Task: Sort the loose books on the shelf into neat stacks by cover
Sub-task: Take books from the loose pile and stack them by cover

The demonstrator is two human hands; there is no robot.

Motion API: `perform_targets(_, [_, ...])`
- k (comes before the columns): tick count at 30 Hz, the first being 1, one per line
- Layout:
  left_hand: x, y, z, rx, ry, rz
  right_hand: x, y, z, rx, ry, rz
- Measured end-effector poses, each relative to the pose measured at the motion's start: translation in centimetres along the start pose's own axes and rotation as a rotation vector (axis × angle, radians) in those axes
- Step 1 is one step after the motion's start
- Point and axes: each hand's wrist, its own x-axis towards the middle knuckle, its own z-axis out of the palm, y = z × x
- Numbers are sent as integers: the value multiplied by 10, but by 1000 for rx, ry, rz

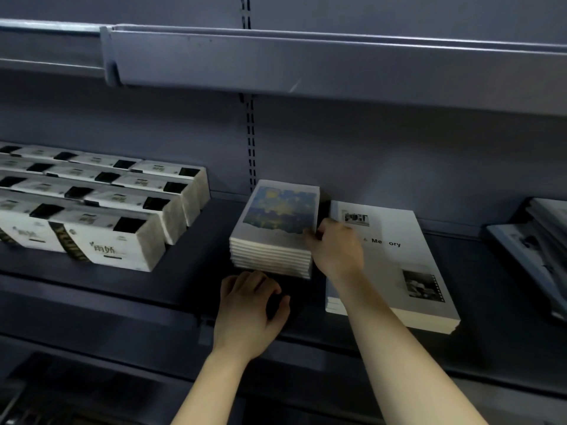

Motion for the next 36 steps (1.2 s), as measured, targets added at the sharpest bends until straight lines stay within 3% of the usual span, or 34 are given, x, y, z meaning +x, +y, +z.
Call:
perform_targets(15, [4, 36, -9, 17, -31, 2, -11, 35, -44, 54, 151, -63])
perform_targets(27, [21, 172, 23, -59, -14, 145, -31, 147, -181, 56, 339, -99])
perform_targets(36, [18, 280, 67, -86, -75, 185, -45, 247, -275, -47, 330, 81])
